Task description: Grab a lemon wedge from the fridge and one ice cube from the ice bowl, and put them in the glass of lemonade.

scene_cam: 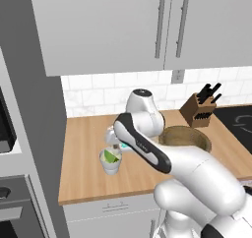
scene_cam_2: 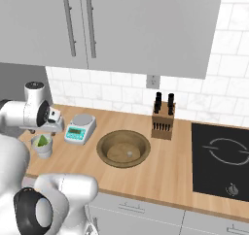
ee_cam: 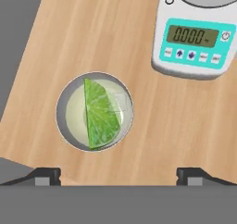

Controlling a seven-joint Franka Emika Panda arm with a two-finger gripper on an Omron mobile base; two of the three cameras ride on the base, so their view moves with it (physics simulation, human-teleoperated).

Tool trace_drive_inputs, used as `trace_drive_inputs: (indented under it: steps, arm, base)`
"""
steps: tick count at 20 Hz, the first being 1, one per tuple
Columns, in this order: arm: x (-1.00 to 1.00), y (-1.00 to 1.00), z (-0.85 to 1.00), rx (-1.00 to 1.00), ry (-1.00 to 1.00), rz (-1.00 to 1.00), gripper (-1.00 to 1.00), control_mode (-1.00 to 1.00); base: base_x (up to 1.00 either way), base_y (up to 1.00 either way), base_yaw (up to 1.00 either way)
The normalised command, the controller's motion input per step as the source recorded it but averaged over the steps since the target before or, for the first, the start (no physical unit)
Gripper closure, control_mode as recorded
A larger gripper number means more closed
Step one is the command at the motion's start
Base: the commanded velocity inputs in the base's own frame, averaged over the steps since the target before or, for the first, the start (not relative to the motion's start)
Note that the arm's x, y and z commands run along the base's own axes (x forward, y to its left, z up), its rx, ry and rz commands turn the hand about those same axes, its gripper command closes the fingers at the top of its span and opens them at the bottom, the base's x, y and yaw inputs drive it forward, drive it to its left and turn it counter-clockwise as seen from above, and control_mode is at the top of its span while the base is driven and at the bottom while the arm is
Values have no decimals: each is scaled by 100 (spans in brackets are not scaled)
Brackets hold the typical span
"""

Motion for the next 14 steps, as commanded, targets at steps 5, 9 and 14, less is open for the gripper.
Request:
trace_drive_inputs:
  steps: [5,9,14]
  arm:
    - [-81,-65,18,8,-9,-11,-100,-100]
    - [-88,-64,26,9,-7,-14,-100,-100]
    - [-83,-58,29,9,-9,-15,-100,-100]
  base:
    - [0,0,0]
    - [0,0,0]
    - [0,0,0]
